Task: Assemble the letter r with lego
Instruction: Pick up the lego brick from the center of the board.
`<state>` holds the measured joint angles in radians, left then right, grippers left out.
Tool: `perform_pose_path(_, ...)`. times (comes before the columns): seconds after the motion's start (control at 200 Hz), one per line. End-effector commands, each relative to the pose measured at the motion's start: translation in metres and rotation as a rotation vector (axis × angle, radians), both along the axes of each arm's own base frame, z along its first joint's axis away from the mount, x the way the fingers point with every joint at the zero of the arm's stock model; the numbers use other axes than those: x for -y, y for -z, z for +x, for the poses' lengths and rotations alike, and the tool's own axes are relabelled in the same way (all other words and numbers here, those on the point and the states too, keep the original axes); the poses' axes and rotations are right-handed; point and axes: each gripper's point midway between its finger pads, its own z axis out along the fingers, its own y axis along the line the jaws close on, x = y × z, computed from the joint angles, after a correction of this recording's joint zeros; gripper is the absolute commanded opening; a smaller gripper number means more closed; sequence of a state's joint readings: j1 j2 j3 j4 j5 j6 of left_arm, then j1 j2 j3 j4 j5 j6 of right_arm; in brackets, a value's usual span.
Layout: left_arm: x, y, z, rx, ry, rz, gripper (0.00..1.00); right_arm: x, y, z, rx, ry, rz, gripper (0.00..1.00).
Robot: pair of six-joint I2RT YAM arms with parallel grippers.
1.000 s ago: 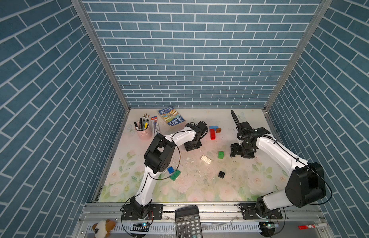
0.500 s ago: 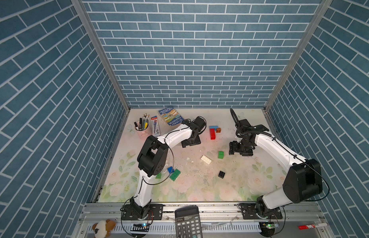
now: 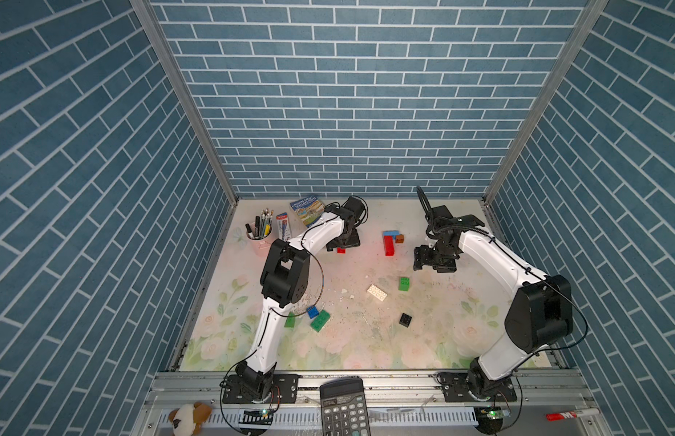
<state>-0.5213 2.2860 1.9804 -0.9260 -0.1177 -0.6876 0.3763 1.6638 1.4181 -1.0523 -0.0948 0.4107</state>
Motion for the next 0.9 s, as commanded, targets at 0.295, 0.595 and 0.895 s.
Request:
perform_pose_path(0.295, -0.001, 0.026, 0.013, -0.041, 0.123, -0.004, 0.75, -0.01, 0.0, 0.018, -0.038, -0.015, 0.006, 0.83)
perform_pose_path(0.595, -0.003, 0.038, 0.02, -0.065, 0.149, -0.006, 0.66, -0.015, -0.004, 0.031, -0.046, -0.012, 0.006, 0.83)
perform_pose_path(0.895, -0.006, 0.045, 0.01, -0.094, 0.154, -0.001, 0.4, -0.018, -0.004, 0.037, -0.046, 0.004, 0.011, 0.83)
